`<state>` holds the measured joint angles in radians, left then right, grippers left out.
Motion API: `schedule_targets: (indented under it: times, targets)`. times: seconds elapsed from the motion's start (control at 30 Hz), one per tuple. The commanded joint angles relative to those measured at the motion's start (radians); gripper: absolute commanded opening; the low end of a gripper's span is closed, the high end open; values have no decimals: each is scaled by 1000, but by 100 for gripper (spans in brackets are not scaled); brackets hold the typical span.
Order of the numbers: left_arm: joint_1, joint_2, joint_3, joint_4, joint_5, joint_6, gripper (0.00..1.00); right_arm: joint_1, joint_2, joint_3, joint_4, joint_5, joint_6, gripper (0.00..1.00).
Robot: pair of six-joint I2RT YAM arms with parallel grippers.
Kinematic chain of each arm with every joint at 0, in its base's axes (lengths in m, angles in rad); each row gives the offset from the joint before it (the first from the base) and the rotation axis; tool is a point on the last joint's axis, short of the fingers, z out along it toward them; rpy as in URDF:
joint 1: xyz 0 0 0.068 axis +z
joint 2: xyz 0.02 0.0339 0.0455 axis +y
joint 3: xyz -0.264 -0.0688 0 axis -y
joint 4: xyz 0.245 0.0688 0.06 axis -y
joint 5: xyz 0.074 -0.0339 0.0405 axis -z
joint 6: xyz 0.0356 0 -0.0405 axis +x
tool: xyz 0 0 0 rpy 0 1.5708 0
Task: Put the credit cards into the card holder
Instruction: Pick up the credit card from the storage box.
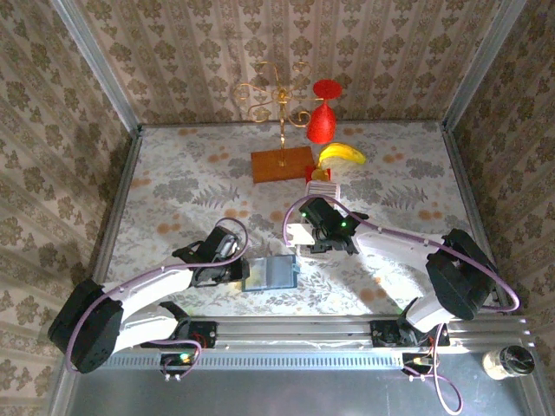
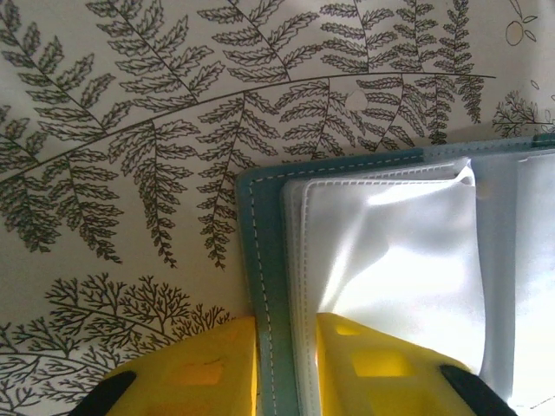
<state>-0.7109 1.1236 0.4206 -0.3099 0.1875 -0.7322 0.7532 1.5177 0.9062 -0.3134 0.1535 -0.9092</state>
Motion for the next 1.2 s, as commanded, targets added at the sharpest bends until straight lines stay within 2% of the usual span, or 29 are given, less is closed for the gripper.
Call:
schedule_targets:
  times: [0.0,0.2,0.37,0.57,0.73,0.8,0.93,1.07,1.17]
  targets:
    - [6,-4,-22,-40,4,-1,22,-11,-41,-16,-4,44,20,35]
    - [7,-10,-19,-45,12,-1,23,3,-94,-11,-46,33,53,28]
    - [5,-34,-8,-46,36,2,33,11,-119,-21,-81,-13,99,17]
    - [8,-140,16,-89,32,17,41,10,-191,-2,-168,-153,228,0]
    - [11,-248,28,-135,32,30,45,11,-274,26,-212,-318,395,0]
    - [11,-290,32,-136,46,40,46,11,-323,34,-181,-376,516,0]
    - [10,-391,31,-79,98,53,51,-3,-391,53,-60,-449,911,0]
    - [8,-488,27,65,184,30,57,-6,-400,49,55,-449,1298,0]
    - [-3,-539,38,169,227,-14,61,-15,-378,91,41,-481,1477,0]
